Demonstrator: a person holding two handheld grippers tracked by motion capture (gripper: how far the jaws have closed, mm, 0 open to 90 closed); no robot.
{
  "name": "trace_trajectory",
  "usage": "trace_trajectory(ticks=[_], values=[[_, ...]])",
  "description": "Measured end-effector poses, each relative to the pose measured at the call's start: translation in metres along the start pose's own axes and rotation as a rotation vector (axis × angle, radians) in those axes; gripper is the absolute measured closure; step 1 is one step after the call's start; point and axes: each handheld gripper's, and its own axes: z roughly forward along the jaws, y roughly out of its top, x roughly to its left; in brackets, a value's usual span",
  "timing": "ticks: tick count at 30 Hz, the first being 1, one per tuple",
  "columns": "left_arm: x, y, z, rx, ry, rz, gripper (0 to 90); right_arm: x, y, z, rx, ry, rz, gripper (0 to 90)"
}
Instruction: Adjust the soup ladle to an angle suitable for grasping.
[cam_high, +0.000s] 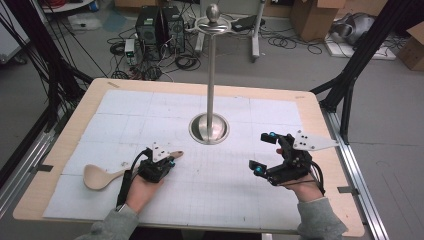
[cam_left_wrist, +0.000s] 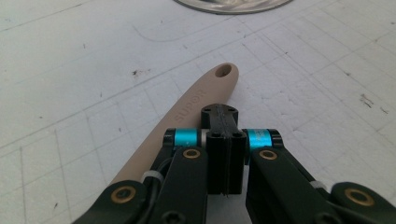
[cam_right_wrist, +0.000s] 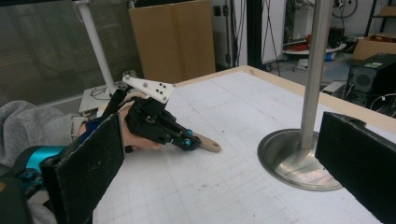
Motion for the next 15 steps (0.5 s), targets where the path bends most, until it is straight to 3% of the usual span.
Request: trace_trajectory(ticks=[4, 7, 9, 10, 12, 13, 14, 15], values=[[0.000, 0.001, -0.003, -0.008, -0.021, -0.001, 89.8, 0.000, 0.000, 0.000, 0.002, 0.000, -0.001, 0.4], [-0.003, 0.003, -0.010, -0.023, -0.048, 0.026, 89.8, 0.000, 0.000, 0.000, 0.000, 0.001, 0.000, 0.4], [-0.001, 0.009, -0.024, -0.029, -0.111, 0.046, 89.8, -0.001, 0.000, -0.001, 0.001, -0.001, 0.002, 0.4], [-0.001, 0.009, -0.024, -0.029, -0.111, 0.046, 89.7, -0.001, 0.000, -0.001, 0.001, -0.001, 0.002, 0.4], [0.005, 0.014, -0.036, -0.031, -0.158, 0.066, 89.6, -0.001, -0.001, -0.001, 0.003, 0.000, 0.004, 0.3], [0.012, 0.017, -0.048, -0.037, -0.187, 0.093, 89.5, -0.002, -0.001, -0.001, 0.002, -0.002, 0.003, 0.4], [0.012, 0.017, -0.048, -0.037, -0.187, 0.093, 89.5, -0.002, -0.001, -0.002, 0.003, -0.002, 0.005, 0.4], [0.022, 0.018, -0.057, -0.042, -0.219, 0.128, 89.1, -0.002, -0.002, -0.002, 0.006, -0.003, 0.006, 0.4]])
